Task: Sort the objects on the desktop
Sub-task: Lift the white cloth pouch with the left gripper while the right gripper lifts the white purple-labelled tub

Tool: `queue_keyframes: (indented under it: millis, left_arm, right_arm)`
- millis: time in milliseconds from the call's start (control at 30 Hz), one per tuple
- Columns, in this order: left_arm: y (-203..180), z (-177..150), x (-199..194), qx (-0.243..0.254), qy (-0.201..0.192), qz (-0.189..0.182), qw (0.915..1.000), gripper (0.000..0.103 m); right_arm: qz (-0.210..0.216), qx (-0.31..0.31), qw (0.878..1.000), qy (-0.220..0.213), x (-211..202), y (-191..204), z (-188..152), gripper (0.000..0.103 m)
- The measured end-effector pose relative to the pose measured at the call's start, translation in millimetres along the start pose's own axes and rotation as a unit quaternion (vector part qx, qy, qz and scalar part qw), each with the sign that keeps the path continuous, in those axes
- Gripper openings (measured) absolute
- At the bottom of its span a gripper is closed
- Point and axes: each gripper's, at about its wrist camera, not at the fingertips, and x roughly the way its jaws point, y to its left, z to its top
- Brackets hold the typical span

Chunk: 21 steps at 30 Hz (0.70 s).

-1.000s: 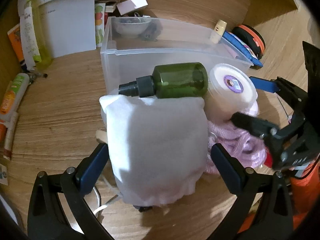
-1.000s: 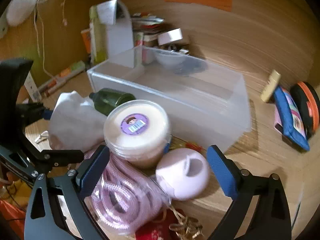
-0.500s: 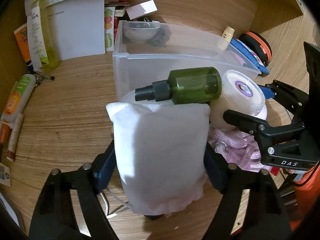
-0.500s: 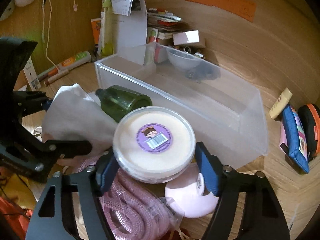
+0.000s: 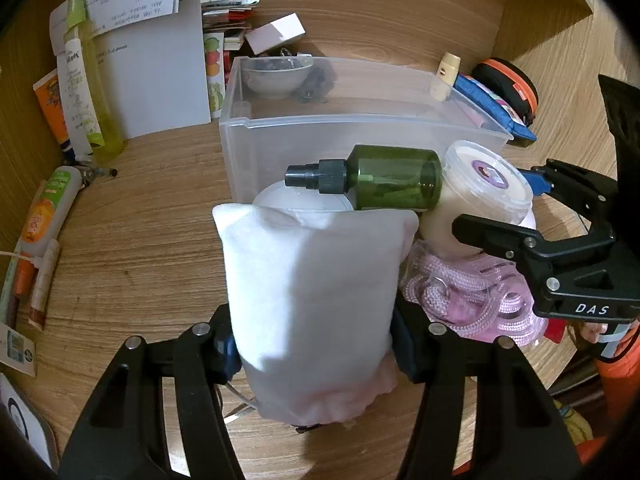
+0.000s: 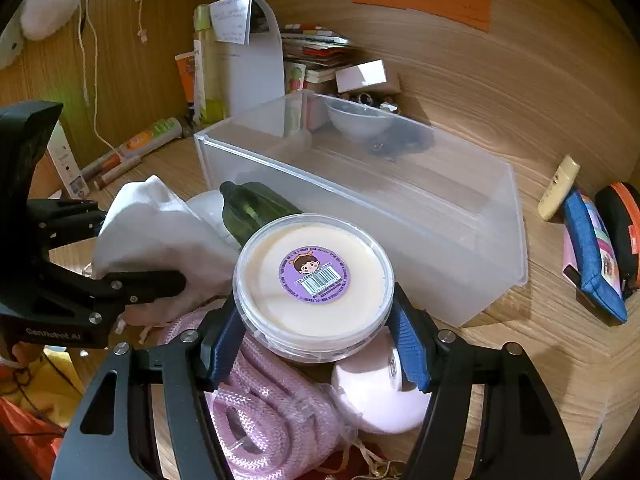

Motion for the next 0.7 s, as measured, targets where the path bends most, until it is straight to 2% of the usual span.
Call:
queue_keyframes:
  millis: [233, 500, 700]
  left_arm:
    - [-3, -2, -4, 0.006, -0.013, 0.008, 0.9999, 0.053]
    - [-6, -1, -17, 0.014, -0.038, 0.004, 0.9992, 0.037]
    - [-10, -1, -34, 0.022, -0.063, -0.002, 0.9978, 0.035]
  right_arm:
    - [-0.003, -0.006, 1.000, -0.012, -6, 2, 1, 0.063]
    - [0.001, -0.001, 0.999, -0.039, -25, 1, 5, 0.062]
    - [0.000, 0.004, 0.998, -0.056, -40, 1, 6, 0.062]
